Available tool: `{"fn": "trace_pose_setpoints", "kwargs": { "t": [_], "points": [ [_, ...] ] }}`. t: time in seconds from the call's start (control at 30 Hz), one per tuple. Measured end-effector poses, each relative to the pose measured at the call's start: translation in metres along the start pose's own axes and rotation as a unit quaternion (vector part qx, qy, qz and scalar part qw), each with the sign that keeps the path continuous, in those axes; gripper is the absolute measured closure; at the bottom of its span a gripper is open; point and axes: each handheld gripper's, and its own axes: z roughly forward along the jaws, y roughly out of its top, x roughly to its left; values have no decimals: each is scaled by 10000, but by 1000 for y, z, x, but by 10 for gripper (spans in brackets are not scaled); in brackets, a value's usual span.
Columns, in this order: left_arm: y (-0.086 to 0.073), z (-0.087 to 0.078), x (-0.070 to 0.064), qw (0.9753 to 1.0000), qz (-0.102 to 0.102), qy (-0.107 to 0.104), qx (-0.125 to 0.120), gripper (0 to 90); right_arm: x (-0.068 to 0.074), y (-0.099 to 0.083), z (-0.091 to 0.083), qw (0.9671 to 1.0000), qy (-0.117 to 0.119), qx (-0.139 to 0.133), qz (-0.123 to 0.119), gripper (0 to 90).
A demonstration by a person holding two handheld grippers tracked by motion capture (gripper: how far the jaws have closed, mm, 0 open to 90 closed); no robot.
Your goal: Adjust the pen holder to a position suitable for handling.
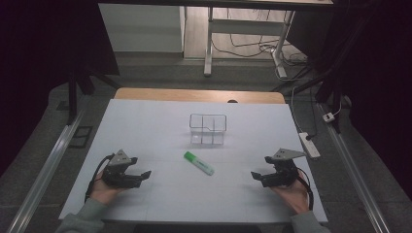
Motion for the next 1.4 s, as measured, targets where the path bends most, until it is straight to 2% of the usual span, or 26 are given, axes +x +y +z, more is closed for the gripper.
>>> {"fn": "trace_pose_setpoints", "kwargs": {
  "t": [0.2, 0.43, 0.57, 0.77, 0.83, 1.03, 1.17, 1.3, 1.4],
  "points": [
    [0, -1, 2, 10000, -36, 59, -19, 216, 2, 3, 2, 10000, 28, 35, -39, 141],
    [0, -1, 2, 10000, -47, 59, -9, 215, 0, 9, 6, 9997, 203, -48, 85, 151],
    [-1, -1, 1, 10000, -36, 55, -1, 215, 4, 13, 10, 9999, 129, -5, -80, 162],
    [-2, -2, 0, 10000, -25, 51, 29, 213, 8, 22, 13, 9998, 136, 47, -168, 161],
    [-2, -2, 0, 10000, -34, 55, 12, 213, 10, 28, 15, 9997, 51, 68, -246, 161],
    [-2, -1, 0, 10000, -21, 51, 33, 212, 15, 33, 19, 9996, 60, 158, -244, 181],
    [-2, -2, 1, 10000, -58, -21, 17, 208, 16, 36, 21, 9995, 41, 151, -260, 188],
    [-2, -1, 1, 10000, -47, 2, 33, 208, 17, 38, 22, 9996, 38, 147, -245, 193],
    [-2, -1, 1, 10000, -39, 17, 40, 208, 17, 41, 25, 9996, 131, 144, -217, 192]
  ]
}}
